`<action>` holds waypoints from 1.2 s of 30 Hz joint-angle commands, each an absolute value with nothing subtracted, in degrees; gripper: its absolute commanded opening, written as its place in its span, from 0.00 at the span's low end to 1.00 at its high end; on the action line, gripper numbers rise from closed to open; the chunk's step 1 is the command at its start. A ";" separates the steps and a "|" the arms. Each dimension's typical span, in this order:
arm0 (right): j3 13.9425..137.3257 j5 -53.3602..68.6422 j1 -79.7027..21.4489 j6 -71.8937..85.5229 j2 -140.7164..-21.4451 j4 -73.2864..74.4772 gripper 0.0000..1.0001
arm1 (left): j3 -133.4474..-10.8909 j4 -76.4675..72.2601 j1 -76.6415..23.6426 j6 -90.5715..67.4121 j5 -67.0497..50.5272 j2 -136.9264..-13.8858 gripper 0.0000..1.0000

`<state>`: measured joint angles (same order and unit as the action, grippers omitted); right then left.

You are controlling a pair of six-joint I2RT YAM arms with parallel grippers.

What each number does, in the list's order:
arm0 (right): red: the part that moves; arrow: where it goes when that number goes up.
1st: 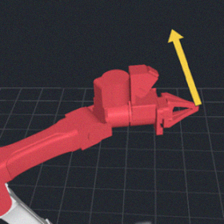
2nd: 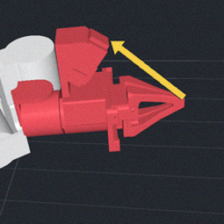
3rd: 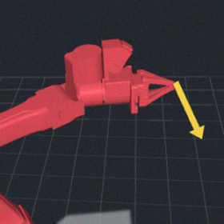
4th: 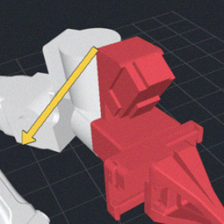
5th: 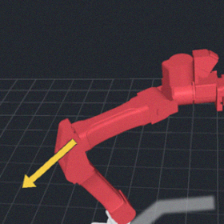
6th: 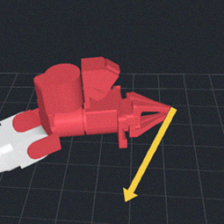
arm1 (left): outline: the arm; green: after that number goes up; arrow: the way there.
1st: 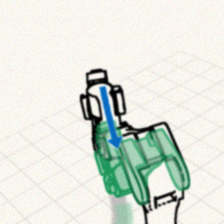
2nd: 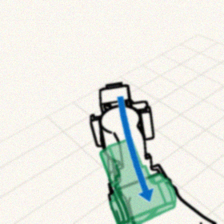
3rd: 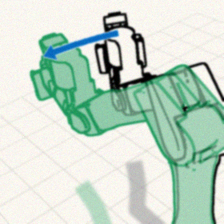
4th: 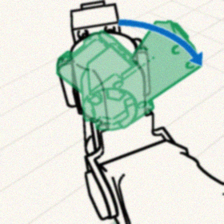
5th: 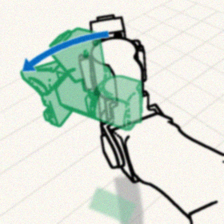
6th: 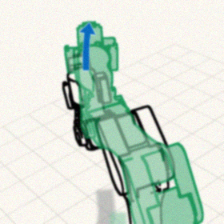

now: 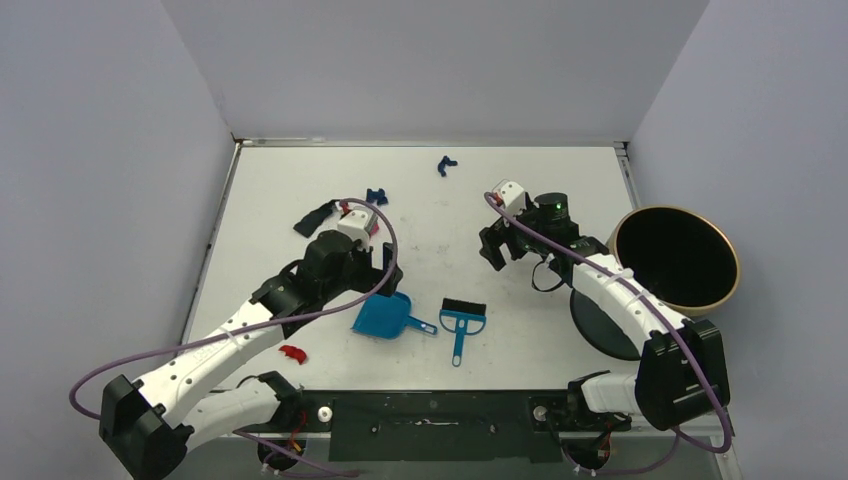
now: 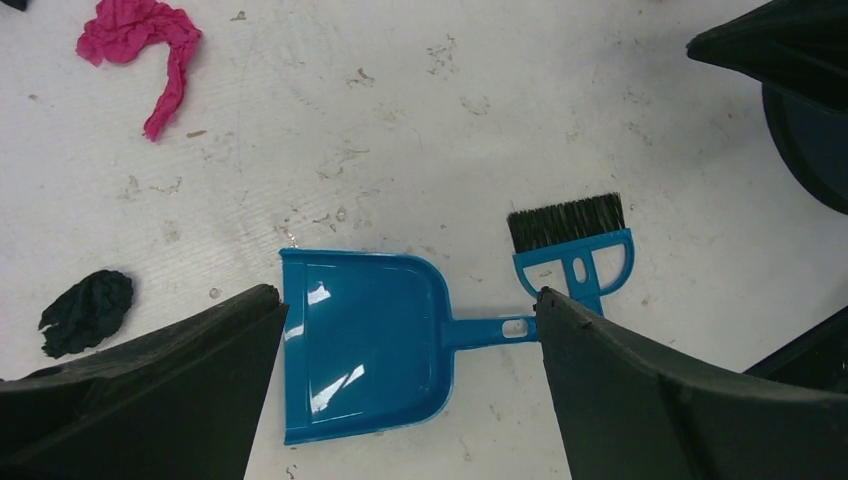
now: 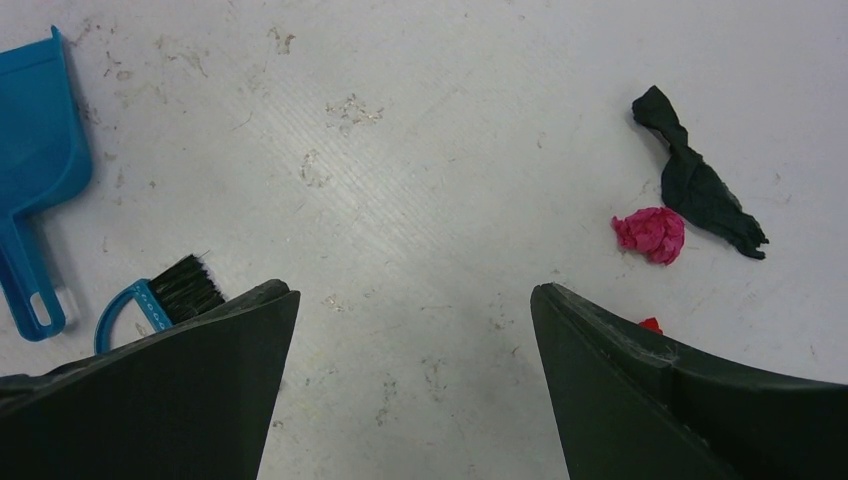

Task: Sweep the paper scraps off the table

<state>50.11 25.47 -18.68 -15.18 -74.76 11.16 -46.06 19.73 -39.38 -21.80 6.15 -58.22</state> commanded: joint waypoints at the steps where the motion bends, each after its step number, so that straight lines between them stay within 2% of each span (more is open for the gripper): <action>1: 49.46 28.65 -18.35 -16.38 -72.69 8.70 0.90 | -46.42 16.44 -42.71 -22.62 11.22 -54.75 0.96; 6: 49.57 29.13 -18.24 -16.08 -72.24 8.72 0.90 | -50.68 18.79 -43.93 -20.00 13.33 -60.15 0.96; 13: 49.44 29.64 -17.39 -15.50 -71.24 8.53 0.90 | -45.76 7.70 -45.50 -20.26 10.79 -60.80 0.96; 16: 49.22 29.55 -17.08 -15.55 -71.04 8.27 0.90 | -46.01 7.54 -46.07 -21.02 11.71 -61.63 0.96; 18: 49.30 29.31 -16.80 -15.39 -70.97 8.26 0.90 | -47.02 8.01 -48.92 -19.99 19.14 -61.15 0.96; 21: 49.47 29.27 -16.62 -14.86 -70.57 8.10 0.90 | -47.65 6.74 -55.57 -16.53 39.74 -59.52 0.96; 23: 49.44 29.57 -16.43 -14.58 -70.23 8.02 0.90 | -47.28 7.42 -55.40 -19.81 44.75 -59.69 0.96; 28: 49.33 28.93 -15.82 -14.01 -69.61 7.38 0.90 | -46.75 2.66 -55.35 -14.57 27.99 -63.29 0.96; 29: 49.31 28.19 -15.67 -13.59 -69.65 7.14 0.90 | -46.57 1.26 -55.37 -13.21 24.61 -64.15 0.99; 31: 49.60 26.54 -15.31 -12.59 -69.62 6.82 0.90 | -47.46 -0.59 -55.48 -12.52 20.64 -67.42 0.85; 34: 49.50 25.99 -14.06 -11.05 -69.23 6.15 0.90 | -53.87 6.97 -55.69 -16.41 21.95 -74.90 0.68; 36: 49.18 26.79 -13.11 -10.38 -68.67 5.76 0.90 | -55.95 8.74 -56.44 -18.44 22.24 -78.51 0.64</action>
